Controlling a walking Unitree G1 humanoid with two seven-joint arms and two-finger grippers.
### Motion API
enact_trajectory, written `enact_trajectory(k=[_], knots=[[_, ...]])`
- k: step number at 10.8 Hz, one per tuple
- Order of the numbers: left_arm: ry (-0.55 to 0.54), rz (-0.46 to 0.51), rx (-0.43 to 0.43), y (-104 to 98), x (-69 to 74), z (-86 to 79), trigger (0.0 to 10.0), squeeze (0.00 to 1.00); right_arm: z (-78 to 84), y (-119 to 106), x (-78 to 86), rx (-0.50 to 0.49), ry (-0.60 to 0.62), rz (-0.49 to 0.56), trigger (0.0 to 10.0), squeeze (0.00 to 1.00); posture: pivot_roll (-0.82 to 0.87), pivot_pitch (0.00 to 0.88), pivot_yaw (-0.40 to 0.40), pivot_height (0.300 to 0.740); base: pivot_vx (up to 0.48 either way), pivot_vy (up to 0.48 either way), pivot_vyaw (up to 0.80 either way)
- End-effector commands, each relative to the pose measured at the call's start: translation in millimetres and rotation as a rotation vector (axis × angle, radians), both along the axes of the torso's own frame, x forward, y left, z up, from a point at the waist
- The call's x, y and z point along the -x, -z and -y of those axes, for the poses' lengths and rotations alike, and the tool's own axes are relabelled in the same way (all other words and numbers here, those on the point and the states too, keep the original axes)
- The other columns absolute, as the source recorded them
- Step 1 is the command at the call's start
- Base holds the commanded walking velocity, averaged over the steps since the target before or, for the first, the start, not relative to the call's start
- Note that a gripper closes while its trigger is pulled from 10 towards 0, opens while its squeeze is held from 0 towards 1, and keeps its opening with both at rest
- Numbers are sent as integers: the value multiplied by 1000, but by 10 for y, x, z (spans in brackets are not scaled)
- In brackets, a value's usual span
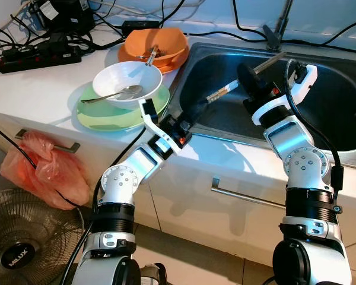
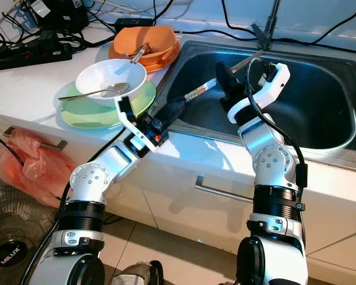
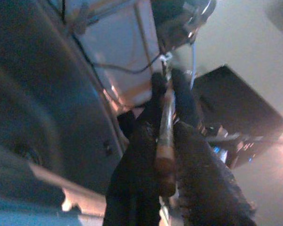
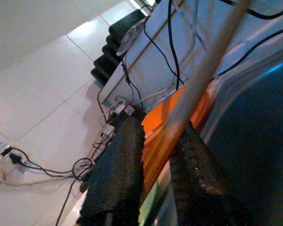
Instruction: Kitchen organization
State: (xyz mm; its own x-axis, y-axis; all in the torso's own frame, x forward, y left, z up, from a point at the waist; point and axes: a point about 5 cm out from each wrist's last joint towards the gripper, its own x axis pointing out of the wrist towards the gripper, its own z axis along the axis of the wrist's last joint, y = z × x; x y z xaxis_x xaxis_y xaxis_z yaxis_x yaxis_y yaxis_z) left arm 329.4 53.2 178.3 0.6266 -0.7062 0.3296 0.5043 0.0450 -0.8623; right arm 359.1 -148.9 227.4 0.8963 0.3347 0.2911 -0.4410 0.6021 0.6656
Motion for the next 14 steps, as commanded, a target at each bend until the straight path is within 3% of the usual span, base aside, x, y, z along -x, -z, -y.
enact_trajectory(k=[1, 4, 6, 8, 10, 12, 14], knots=[[49, 12, -28, -38, 27, 124, 10000, 1000, 34, -4, -20, 52, 40, -11, 0, 0, 25, 84, 69, 740, 0, 0, 0], [59, 11, -72, -3, 53, 119, 10000, 1000, 73, 6, -46, 51, 82, -21, 0, 0, 28, 83, 76, 740, 0, 0, 0], [-58, 49, -236, 70, -29, 88, 10000, 1000, 107, 29, -68, 82, 140, -23, 0, 0, 32, 83, 82, 740, 0, 0, 0], [-72, 85, -303, 86, -30, 79, 10000, 1000, 186, 46, -98, 152, 244, -20, 0, 0, 36, 81, 82, 740, 0, 0, 0], [-81, 126, -343, 90, -12, 93, 10000, 1000, 369, 78, -141, 231, 405, -33, 0, 0, 39, 77, 81, 740, 0, 0, 0], [-92, 227, -438, 76, 11, 106, 10000, 1000, 517, 131, -151, 435, 532, -16, 0, 0, 42, 65, 81, 740, 0, 0, 0], [-89, 244, -460, 93, 14, 110, 10000, 1000, 496, 199, -134, 588, 539, 38, 0, 0, 41, 70, 86, 740, 0, 0, 0]])
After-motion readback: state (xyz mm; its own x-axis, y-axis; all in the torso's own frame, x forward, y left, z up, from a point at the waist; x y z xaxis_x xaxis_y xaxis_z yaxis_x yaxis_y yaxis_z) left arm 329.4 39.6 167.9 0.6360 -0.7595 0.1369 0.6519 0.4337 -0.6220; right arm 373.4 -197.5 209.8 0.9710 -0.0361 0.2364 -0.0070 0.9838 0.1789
